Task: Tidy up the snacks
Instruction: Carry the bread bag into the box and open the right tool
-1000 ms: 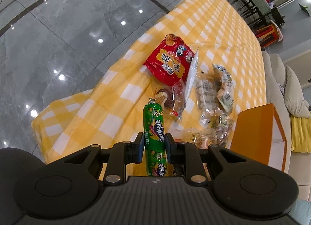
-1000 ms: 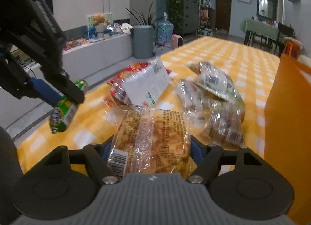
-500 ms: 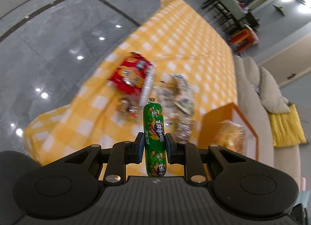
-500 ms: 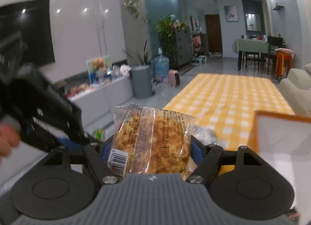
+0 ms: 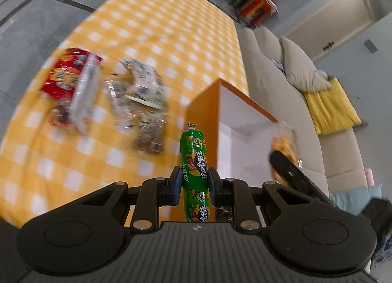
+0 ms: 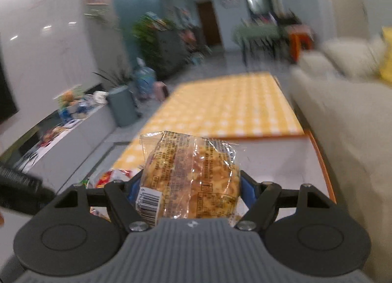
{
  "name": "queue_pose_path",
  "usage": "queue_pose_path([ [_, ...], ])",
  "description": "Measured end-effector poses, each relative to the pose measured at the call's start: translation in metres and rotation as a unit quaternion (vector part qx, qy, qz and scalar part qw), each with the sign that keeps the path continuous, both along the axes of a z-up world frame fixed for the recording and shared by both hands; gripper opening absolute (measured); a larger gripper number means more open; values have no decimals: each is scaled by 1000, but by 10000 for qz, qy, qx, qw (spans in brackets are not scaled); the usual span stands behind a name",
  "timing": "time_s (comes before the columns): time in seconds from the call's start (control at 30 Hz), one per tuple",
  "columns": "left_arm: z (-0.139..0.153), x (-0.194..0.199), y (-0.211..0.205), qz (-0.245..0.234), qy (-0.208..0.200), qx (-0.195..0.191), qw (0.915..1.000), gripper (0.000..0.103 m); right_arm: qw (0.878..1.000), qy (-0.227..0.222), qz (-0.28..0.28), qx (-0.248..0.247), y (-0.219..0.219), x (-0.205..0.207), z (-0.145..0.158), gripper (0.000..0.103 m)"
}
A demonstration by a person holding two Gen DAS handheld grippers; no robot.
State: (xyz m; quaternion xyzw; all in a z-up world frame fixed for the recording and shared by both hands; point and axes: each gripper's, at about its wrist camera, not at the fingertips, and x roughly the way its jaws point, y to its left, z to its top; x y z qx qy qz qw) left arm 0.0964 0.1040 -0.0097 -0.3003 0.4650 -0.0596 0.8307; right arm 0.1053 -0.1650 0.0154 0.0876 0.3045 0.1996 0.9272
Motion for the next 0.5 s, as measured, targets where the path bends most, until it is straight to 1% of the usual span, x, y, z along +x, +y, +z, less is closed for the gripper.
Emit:
queue_pose_path([
  [0.07, -3, 12, -10, -62, 9, 56, 10000, 24, 9993, 326, -179, 94, -3, 15, -6, 74],
  [0.13, -7, 18, -15, -131, -8, 20, 9999, 24, 9987, 425, -263, 92, -4, 27, -15, 74],
  [0.17, -9, 19, -17, -145, -9, 1, 9999, 24, 9986, 452, -282, -4, 0, 33, -17, 74],
  [0.23, -12, 22, -22, -157, -48, 62, 9998, 24, 9967, 699, -238, -348, 12, 50, -28, 74],
  [0.33, -19, 25, -20, -189, -37, 29, 9998, 24, 9935, 1002, -203, -505, 19, 71, -47, 74],
  [0.4, -25, 26, -15, -90, 42, -41, 9999, 24, 9897, 1287, -127, -613, 19, 84, -65, 74],
  [0.47, -30, 28, -10, -65, 75, -9, 9999, 24, 9861, 1470, -61, -768, 28, 100, -77, 74],
  [0.5, -34, 30, -6, -51, 103, -29, 9999, 24, 9832, 1632, -34, -814, 31, 104, -81, 74],
])
